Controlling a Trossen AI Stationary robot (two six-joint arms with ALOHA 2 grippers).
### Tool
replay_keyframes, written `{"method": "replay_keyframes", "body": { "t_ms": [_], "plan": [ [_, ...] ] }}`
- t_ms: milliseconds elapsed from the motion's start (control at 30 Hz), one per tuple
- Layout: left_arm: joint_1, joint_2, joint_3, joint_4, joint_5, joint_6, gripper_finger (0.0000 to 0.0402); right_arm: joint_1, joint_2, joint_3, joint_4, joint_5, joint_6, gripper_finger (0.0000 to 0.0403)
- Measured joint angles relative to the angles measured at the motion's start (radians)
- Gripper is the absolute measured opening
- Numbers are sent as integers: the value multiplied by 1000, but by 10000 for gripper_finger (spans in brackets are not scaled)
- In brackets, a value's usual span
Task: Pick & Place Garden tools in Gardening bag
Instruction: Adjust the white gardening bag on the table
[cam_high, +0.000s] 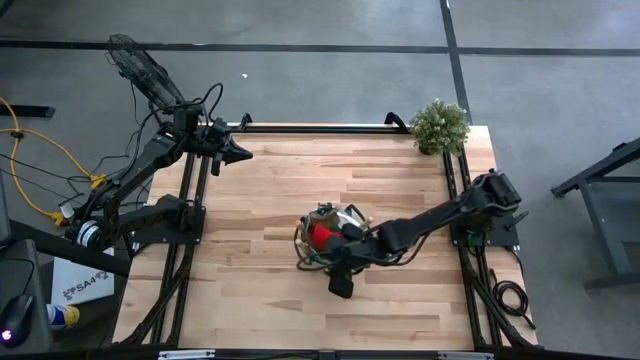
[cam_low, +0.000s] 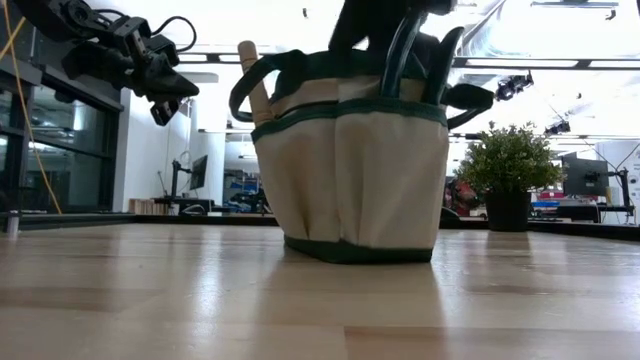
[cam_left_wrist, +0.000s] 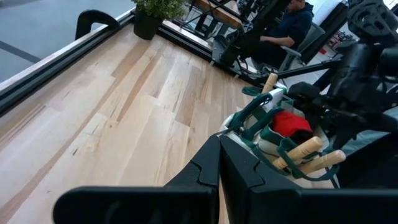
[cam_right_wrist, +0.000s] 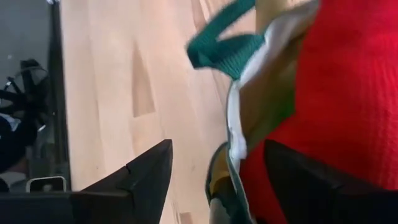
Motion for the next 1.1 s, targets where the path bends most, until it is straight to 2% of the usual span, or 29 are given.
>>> {"method": "replay_keyframes", "body": {
  "t_ms": [100, 200, 367, 467, 633, 833, 967, 1100],
  "plan": [
    [0, 0, 0, 0, 0, 0, 0, 7, 13, 0, -45, -5, 40, 230],
    [0, 0, 0, 1, 0, 0, 0, 14, 8, 0, -117, -23, 80, 195],
    [0, 0, 0, 2, 0, 0, 0, 24, -10, 0, -211, -74, 103, 102],
    [0, 0, 0, 2, -1, 0, 0, 26, -14, 1, -283, -139, 95, 46],
    [0, 0, 0, 2, 0, 0, 0, 26, -17, 2, -458, -218, 4, 46],
    [0, 0, 0, 2, 0, 0, 0, -7, -20, 1, -577, -292, -282, 46],
    [0, 0, 0, 2, 0, 0, 0, -52, -20, 0, -644, -286, -461, 46],
    [0, 0, 0, 2, 1, -2, 0, -121, -20, 0, -674, -284, -568, 46]
  ]
}}
